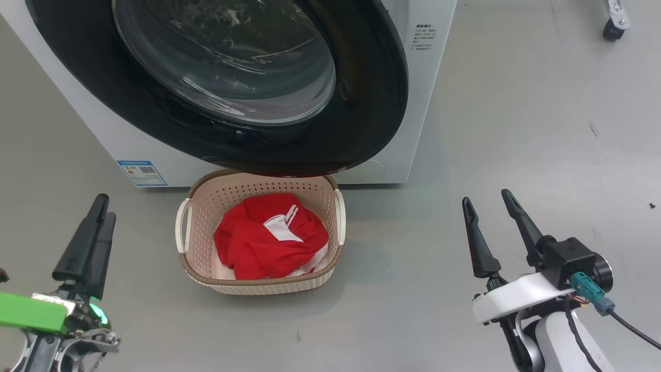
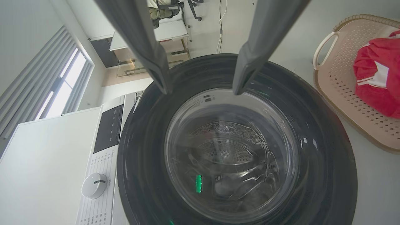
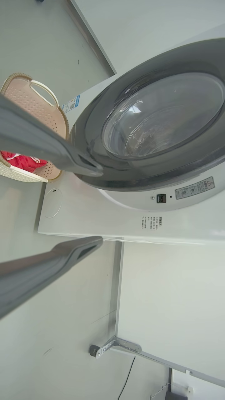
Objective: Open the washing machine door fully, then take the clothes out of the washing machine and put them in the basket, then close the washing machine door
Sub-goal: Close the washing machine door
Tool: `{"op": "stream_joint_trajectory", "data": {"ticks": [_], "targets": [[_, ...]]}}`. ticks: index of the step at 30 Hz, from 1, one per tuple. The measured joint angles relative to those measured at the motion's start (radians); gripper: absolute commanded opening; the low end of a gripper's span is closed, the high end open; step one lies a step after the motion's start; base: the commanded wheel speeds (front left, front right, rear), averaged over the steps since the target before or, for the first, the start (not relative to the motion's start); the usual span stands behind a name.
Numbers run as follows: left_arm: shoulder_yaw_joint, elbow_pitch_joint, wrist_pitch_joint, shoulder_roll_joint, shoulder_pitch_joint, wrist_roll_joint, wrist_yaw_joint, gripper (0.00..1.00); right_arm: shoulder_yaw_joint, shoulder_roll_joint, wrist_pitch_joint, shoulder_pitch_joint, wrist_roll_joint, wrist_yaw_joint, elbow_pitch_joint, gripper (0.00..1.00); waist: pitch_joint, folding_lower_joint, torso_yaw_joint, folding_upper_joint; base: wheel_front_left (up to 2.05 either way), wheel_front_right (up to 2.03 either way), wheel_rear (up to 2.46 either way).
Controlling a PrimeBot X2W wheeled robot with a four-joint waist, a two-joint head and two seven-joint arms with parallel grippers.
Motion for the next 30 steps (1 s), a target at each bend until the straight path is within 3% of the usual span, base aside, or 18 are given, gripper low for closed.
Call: {"op": "stream_joint_trajectory", "data": {"ticks": [4, 10, 15, 22, 27, 30], "targets": [[-0.009, -0.049, -0.058, 0.000, 0.011, 0.082, 0.000, 1.00, -0.004, -0.001, 0.000, 0.016, 0.000, 0.000, 0.002, 1.00, -0.012, 0.0000, -0.003, 0.0000, 0.00, 0.00, 0.00], [-0.041, -0.123, -0.142, 0.002, 0.035, 0.289, 0.000, 1.00, -0.012, -0.001, 0.000, 0.020, -0.004, 0.000, 0.002, 1.00, -0.023, 0.0000, -0.013, 0.0000, 0.00, 0.00, 0.00], [-0.098, -0.176, -0.241, 0.089, 0.053, 0.558, 0.000, 1.00, -0.035, -0.007, 0.000, 0.031, -0.007, 0.000, -0.004, 1.00, -0.033, 0.0000, -0.020, 0.0000, 0.00, 0.00, 0.00], [-0.142, -0.156, -0.400, 0.156, 0.112, 0.893, -0.001, 1.00, -0.055, -0.012, 0.000, 0.043, -0.009, -0.002, -0.013, 1.00, -0.049, 0.0000, -0.019, 0.0000, 0.00, 0.00, 0.00], [-0.160, -0.105, -0.469, 0.158, 0.160, 1.055, -0.002, 1.00, -0.057, -0.012, 0.000, 0.056, -0.016, -0.002, -0.017, 1.00, -0.058, 0.0000, -0.017, 0.0000, 0.00, 0.00, 0.00], [-0.207, -0.066, -0.503, 0.157, 0.180, 1.146, 0.026, 1.00, -0.057, -0.010, 0.000, 0.063, -0.016, -0.002, -0.017, 1.00, -0.067, 0.0000, -0.016, 0.0000, 0.00, 0.00, 0.00]]}}
